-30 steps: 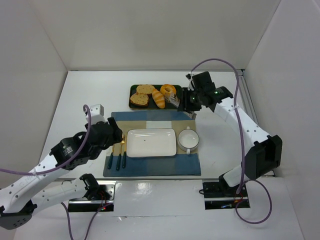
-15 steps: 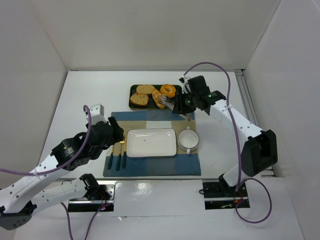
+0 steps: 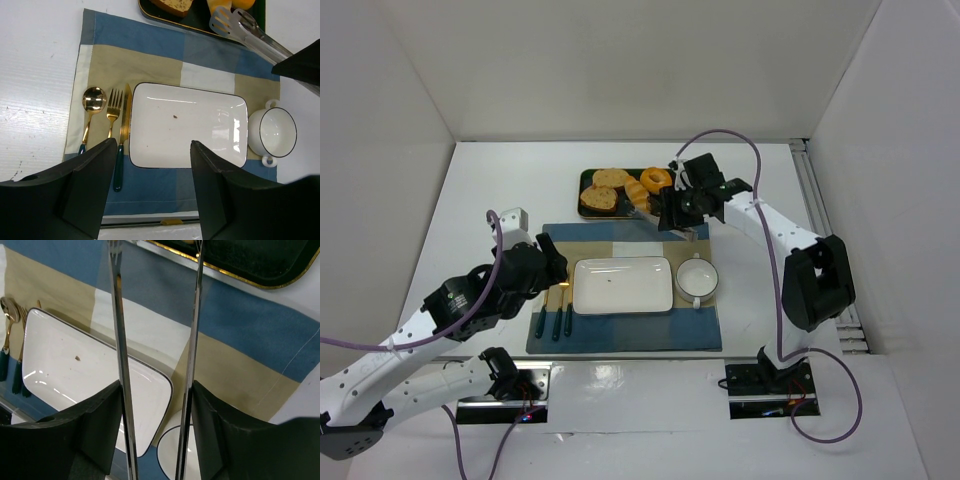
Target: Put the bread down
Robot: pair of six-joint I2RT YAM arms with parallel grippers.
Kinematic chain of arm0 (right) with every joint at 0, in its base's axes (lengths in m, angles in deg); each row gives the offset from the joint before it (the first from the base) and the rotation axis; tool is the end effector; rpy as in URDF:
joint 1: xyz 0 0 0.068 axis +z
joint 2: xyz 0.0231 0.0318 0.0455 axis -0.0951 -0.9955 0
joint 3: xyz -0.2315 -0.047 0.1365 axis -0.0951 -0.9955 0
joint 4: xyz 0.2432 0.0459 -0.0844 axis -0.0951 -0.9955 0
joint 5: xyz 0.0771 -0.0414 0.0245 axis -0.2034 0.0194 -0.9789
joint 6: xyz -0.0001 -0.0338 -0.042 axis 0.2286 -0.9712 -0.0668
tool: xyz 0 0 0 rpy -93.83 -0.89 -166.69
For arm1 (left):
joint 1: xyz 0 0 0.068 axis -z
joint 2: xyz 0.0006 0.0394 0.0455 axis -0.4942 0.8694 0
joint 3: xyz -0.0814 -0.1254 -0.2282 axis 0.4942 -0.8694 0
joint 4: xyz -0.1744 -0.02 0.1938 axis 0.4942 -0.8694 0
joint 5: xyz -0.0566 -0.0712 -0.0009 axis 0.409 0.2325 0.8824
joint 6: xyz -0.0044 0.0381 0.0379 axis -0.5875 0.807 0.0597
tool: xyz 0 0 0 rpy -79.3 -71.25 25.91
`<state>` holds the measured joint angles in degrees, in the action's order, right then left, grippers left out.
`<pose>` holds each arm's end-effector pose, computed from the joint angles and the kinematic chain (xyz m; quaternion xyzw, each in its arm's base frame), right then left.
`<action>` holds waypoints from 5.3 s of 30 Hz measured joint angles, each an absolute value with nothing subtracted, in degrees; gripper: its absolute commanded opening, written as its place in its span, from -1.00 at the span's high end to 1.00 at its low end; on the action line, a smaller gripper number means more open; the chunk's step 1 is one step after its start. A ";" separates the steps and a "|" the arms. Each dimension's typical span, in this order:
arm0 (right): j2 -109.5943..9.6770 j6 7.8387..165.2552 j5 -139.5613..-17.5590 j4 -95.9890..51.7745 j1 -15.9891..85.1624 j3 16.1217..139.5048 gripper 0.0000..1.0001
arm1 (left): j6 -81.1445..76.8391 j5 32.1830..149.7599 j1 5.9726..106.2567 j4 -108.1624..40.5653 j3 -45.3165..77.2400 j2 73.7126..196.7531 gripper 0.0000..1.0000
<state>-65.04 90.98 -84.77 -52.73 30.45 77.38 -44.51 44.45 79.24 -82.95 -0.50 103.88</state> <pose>0.3274 0.1620 0.2586 -0.1512 0.9277 0.2084 0.2703 0.1083 -0.0934 0.3463 -0.1818 0.8333 -0.1603 0.4969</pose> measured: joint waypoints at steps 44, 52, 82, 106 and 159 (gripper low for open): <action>-67.97 90.30 -82.06 -47.84 30.45 75.78 -0.23 | -44.33 44.03 79.24 -83.10 -0.50 103.81 -0.47; -67.88 90.30 -81.86 -48.23 30.45 75.78 -0.23 | -44.35 44.06 79.24 -83.23 -0.50 103.81 -0.47; -67.86 90.34 -81.01 -48.12 30.45 75.24 -0.17 | -44.53 44.03 79.24 -83.34 -0.50 103.84 -0.47; -62.72 92.05 -76.94 -53.04 34.13 83.21 0.32 | -44.53 44.03 79.24 -83.28 -0.50 105.02 -0.47; -41.43 110.80 -68.77 -83.05 66.12 65.66 0.32 | -38.73 43.62 75.18 -75.28 1.13 111.49 -0.47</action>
<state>-41.43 110.80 -68.77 -83.05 66.12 65.66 -38.73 43.62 75.18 -75.28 1.13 111.49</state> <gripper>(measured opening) 0.400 0.732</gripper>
